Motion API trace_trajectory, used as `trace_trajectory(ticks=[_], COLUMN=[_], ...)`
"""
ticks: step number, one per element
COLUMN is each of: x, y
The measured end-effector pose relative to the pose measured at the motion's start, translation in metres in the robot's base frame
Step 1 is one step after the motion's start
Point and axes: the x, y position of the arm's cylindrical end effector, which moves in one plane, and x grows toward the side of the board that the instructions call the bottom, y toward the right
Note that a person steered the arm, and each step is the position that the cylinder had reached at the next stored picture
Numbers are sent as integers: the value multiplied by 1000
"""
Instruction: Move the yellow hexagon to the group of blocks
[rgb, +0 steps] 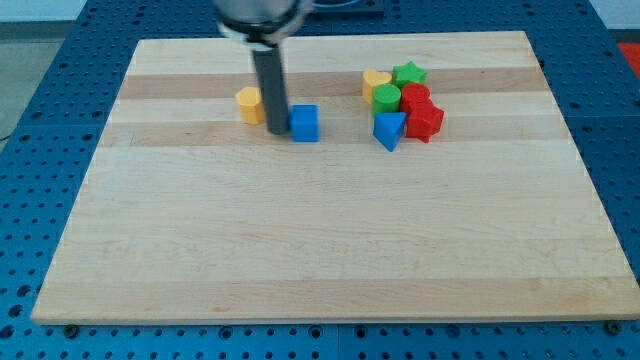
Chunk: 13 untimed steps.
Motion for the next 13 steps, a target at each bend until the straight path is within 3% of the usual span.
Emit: trace_trajectory(ticks=[1, 3, 4, 5, 7, 8, 10, 11, 13], x=[0, 5, -18, -45, -37, -37, -16, 8, 1], y=[10, -148, -185, -167, -35, -7, -71, -74, -27])
